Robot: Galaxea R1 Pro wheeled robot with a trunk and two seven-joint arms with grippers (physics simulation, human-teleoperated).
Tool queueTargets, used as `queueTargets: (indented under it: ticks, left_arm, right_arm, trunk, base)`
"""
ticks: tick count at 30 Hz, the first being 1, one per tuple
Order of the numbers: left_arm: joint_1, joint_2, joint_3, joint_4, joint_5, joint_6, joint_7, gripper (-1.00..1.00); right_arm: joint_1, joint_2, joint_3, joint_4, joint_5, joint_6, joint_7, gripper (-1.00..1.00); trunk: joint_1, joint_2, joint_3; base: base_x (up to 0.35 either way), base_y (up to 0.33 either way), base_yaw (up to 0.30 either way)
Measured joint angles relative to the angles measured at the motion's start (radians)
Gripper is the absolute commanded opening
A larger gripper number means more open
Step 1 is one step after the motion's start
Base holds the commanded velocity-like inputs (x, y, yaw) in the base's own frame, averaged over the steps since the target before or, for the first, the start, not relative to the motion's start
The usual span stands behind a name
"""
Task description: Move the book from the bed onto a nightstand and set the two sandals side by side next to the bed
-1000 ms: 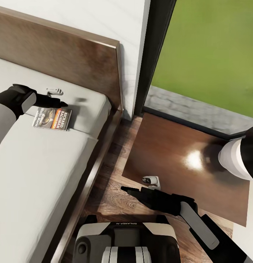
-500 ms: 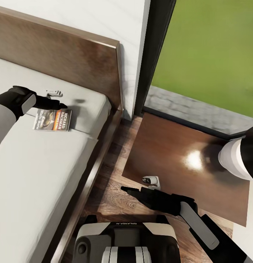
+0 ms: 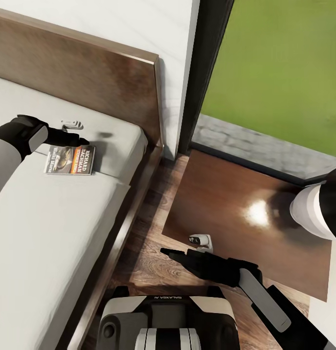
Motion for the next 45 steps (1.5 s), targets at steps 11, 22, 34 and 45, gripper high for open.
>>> queueTargets:
  ticks: [11,22,34,45]
  left_arm:
    - [0.0,0.0,-0.001,0.0,0.0,0.0,0.0,1.0]
    - [0.0,-0.001,-0.001,0.0,0.0,0.0,0.0,1.0]
    - [0.0,0.0,0.001,0.0,0.0,0.0,0.0,1.0]
    - [0.0,0.0,0.0,0.0,0.0,0.0,0.0,1.0]
  right_arm:
    - [0.0,0.0,0.0,0.0,0.0,0.0,0.0,1.0]
    - [0.0,0.0,0.0,0.0,0.0,0.0,0.0,1.0]
    - [0.0,0.0,0.0,0.0,0.0,0.0,0.0,1.0]
    - [0.0,0.0,0.0,0.001,0.0,0.0,0.0,1.0]
  trunk:
    - [0.0,0.0,0.0]
    - [0.0,0.0,0.0]
    - [0.0,0.0,0.0]
    - [0.0,0.0,0.0]
  base:
    - [0.0,0.0,0.0]
    - [0.0,0.0,0.0]
    - [-0.017,0.0,0.0]
    - [-0.059,0.0,0.0]
